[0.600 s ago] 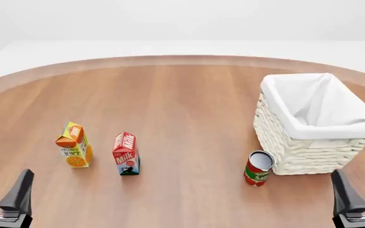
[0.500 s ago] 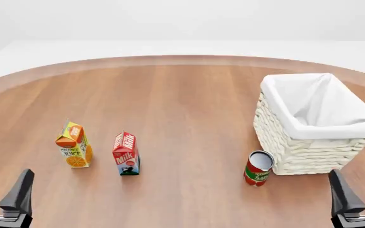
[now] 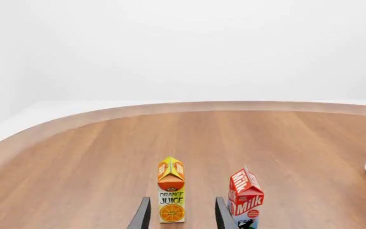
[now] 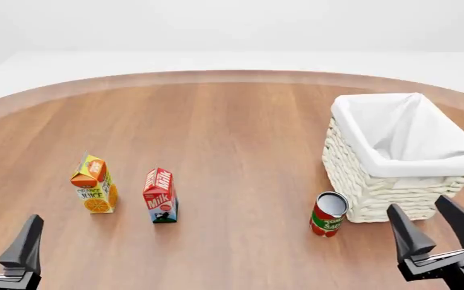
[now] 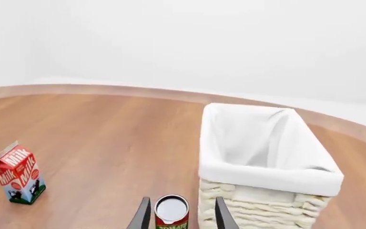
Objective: Pick the milk and place it in the basket.
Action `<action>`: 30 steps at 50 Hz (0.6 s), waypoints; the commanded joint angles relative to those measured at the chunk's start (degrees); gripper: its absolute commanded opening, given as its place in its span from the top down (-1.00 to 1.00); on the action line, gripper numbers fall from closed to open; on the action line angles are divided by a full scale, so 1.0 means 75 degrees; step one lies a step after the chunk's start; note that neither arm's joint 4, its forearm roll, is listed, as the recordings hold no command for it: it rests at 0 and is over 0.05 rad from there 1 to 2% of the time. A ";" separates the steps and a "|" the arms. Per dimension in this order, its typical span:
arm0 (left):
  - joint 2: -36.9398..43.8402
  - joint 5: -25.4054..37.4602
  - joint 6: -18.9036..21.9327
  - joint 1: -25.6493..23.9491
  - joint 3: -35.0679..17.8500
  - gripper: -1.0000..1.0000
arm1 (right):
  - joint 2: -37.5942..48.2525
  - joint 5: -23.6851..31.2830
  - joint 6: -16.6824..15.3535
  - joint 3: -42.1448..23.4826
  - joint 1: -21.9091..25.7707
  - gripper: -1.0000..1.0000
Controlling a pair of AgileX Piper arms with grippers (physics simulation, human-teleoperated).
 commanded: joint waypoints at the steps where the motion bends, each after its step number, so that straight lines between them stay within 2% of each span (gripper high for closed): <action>1: 0.0002 0.0000 0.0000 0.0000 -0.0001 -1.00 | 0.0779 -0.0613 -0.0020 -0.0102 0.0636 -1.00; 2: 0.0002 0.0000 0.0000 0.0000 -0.0001 -1.00 | 0.0926 -0.0840 0.0330 -0.0114 0.0812 -1.00; 3: 0.0002 0.0000 0.0000 0.0000 -0.0001 -1.00 | 0.1102 -0.0933 0.0423 -0.0150 0.0840 -1.00; 4: 0.0002 0.0000 0.0000 0.0000 -0.0001 -1.00 | 0.1337 -0.1073 0.0110 -0.0200 0.0975 -1.00; 5: 0.0002 0.0000 0.0000 0.0000 -0.0001 -1.00 | 0.1511 -0.1161 0.0018 -0.0222 0.0994 -1.00; 7: 0.0002 0.0000 0.0000 0.0000 -0.0001 -1.00 | 0.1604 -0.1240 0.0181 -0.0265 0.1048 -1.00; 13: 0.0002 0.0000 0.0000 0.0000 -0.0001 -1.00 | 0.2225 -0.1669 0.0065 -0.0358 0.1225 -1.00; 30: 0.0002 0.0000 0.0000 0.0000 -0.0001 -1.00 | 0.4368 -0.2955 0.0057 -0.0801 0.2352 -1.00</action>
